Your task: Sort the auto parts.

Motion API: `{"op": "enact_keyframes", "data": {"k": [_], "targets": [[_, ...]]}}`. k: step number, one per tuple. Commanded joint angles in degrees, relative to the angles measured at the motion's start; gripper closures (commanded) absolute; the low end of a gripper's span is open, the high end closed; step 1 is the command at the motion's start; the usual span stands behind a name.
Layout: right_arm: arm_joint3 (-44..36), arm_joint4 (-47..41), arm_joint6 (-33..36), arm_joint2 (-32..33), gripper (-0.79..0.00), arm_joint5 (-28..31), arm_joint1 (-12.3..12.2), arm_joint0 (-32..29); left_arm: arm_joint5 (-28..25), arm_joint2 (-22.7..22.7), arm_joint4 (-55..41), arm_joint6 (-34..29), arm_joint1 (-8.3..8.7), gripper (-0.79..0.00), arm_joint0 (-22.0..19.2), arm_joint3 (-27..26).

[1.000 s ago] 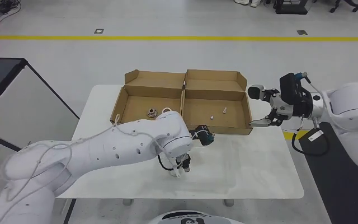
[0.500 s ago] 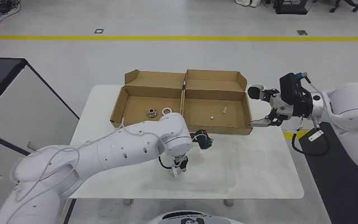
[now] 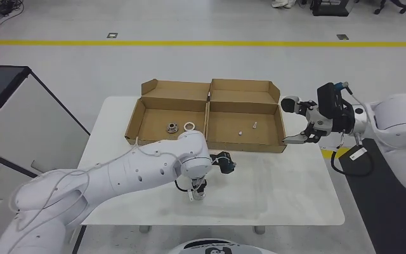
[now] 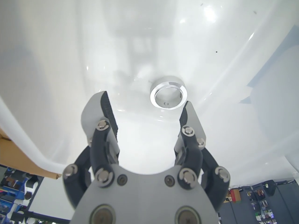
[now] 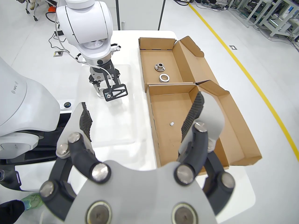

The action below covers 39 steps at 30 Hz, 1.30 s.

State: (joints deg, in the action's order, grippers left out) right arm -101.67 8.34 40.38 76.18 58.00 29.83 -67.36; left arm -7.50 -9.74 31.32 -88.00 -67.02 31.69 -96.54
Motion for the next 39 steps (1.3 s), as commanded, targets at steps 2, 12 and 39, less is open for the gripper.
{"op": "enact_keyframes", "data": {"k": [2,12,39], "targets": [[0.0,0.0,0.0,0.0,-0.785,0.0,0.0,0.0,0.4,0.0,0.8,0.0,-0.22,-0.502,0.4,0.2],[0.0,0.0,0.0,0.0,-0.785,0.0,0.0,0.0,-0.6,0.0,2.6,0.0,-1.26,-0.385,1.9,1.9],[0.0,0.0,0.0,0.0,-0.785,0.0,0.0,0.0,0.8,0.0,2.0,0.0,-2.15,-0.379,0.3,2.4]]}}
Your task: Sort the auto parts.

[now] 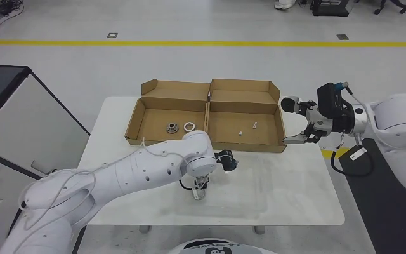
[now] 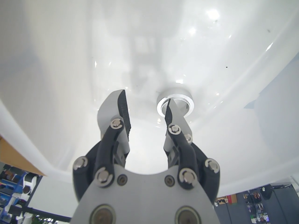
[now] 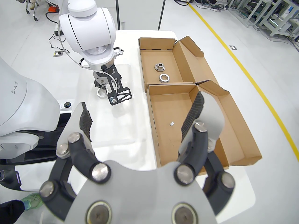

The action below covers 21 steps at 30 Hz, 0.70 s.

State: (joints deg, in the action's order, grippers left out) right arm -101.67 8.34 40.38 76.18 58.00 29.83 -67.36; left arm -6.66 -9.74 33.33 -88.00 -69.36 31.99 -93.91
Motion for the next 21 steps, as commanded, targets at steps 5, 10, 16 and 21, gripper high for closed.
{"op": "enact_keyframes", "data": {"k": [5,10,16,21], "targets": [[0.0,0.0,0.0,0.0,-0.785,0.0,0.0,0.0,-0.7,0.0,0.4,0.0,1.75,-0.382,0.4,-1.6],[0.0,0.0,0.0,0.0,-0.785,0.0,0.0,0.0,-1.2,0.0,0.4,0.0,2.69,-0.379,1.2,-2.9],[0.0,0.0,0.0,0.0,-0.785,0.0,0.0,0.0,-1.7,0.0,0.7,0.0,2.39,-0.372,1.9,-2.8],[0.0,0.0,0.0,0.0,-0.785,0.0,0.0,0.0,-2.1,0.0,1.9,0.0,1.22,-0.369,2.5,-0.8]]}}
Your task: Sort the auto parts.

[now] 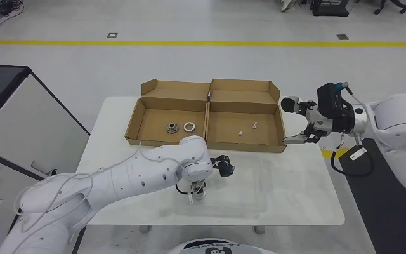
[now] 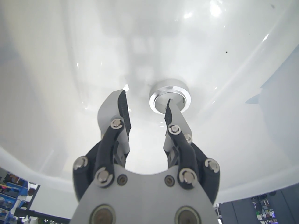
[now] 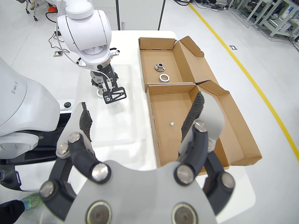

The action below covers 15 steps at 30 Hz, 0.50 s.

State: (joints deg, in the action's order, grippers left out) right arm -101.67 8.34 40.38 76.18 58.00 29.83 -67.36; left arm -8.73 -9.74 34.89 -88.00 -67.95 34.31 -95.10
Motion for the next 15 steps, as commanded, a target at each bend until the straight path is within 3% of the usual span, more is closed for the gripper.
{"op": "enact_keyframes", "data": {"k": [1,15], "targets": [[0.0,0.0,0.0,0.0,-0.785,0.0,0.0,0.0,-0.2,0.0,0.8,0.0,-0.51,-0.369,0.4,0.9],[0.0,0.0,0.0,0.0,-0.785,0.0,0.0,0.0,0.5,0.0,1.0,0.0,-4.18,-0.345,-0.3,3.8]]}}
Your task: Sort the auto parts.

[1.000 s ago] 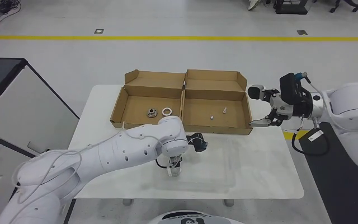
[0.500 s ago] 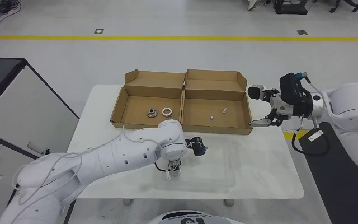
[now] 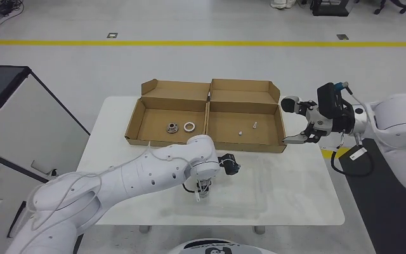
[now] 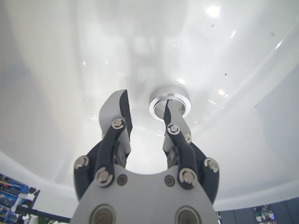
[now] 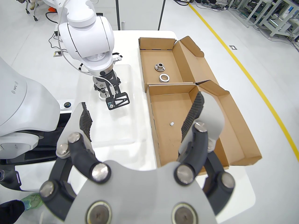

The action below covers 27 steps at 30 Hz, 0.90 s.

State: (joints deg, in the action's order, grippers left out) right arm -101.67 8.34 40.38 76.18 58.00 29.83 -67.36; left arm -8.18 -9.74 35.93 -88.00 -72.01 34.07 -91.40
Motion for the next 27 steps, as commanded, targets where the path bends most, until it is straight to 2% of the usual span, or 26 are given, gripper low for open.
{"op": "enact_keyframes", "data": {"k": [1,17,20,27], "targets": [[0.0,0.0,0.0,0.0,-0.785,0.0,0.0,0.0,-0.2,0.0,-0.1,0.0,-0.26,-0.342,-0.1,0.3],[0.0,0.0,0.0,0.0,-0.785,0.0,0.0,0.0,-2.3,0.0,-0.3,0.0,-1.21,-0.274,1.5,2.5],[0.0,0.0,0.0,0.0,-0.785,0.0,0.0,0.0,-2.2,0.0,-0.4,0.0,-1.16,-0.249,1.3,2.6],[0.0,0.0,0.0,0.0,-0.785,0.0,0.0,0.0,-1.8,0.0,-0.6,0.0,-0.6,-0.246,1.4,2.2]]}}
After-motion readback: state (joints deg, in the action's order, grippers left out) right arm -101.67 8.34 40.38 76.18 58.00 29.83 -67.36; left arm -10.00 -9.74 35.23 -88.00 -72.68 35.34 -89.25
